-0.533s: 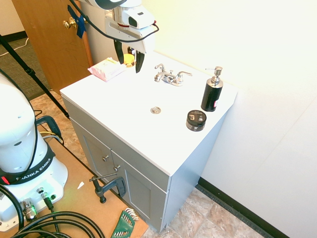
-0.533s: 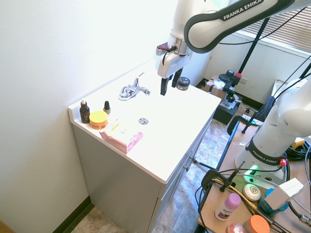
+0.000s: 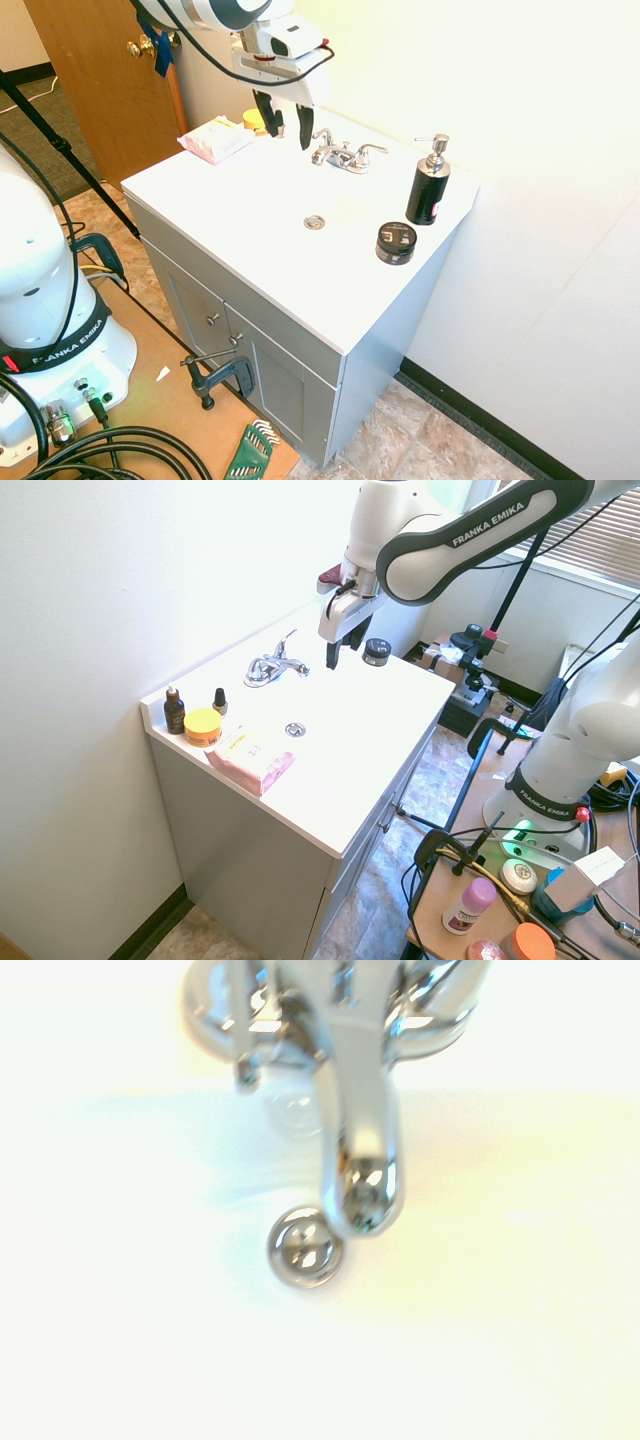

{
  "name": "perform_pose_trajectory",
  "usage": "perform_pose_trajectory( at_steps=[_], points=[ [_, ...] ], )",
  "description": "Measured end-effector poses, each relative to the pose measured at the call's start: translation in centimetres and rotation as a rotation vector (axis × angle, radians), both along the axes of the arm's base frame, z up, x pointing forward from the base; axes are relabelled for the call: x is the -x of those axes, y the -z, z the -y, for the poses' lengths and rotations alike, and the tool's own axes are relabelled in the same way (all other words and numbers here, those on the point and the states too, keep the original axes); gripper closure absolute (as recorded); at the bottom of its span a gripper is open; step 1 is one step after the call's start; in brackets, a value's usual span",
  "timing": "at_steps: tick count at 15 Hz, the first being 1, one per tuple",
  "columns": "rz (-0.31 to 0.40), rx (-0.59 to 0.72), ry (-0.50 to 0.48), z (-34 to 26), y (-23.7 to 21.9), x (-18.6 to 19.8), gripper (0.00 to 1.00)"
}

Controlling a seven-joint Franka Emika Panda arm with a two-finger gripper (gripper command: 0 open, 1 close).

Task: Turn off the hot water

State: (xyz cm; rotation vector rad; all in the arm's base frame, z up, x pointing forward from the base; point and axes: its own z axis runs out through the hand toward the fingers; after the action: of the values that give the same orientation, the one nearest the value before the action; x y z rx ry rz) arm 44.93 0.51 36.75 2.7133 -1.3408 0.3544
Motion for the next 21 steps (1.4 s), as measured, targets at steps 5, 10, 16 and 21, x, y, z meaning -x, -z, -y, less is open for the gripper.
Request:
perform_pose_trajectory(
  at_steps=[5, 10, 16, 21],
  points=[
    [0.084, 0.1, 0.091, -0.4, 0.7, -4.5, 0.0],
    [0.105, 0.147, 0.098, -2.3, 3.6, -8.5, 0.0],
    [0.1, 0.161, 0.108, -2.2, 6.6, -11.6, 0.0],
    [0.077, 0.085, 0.081, -4.7, 6.8, -11.8, 0.0]
  ],
)
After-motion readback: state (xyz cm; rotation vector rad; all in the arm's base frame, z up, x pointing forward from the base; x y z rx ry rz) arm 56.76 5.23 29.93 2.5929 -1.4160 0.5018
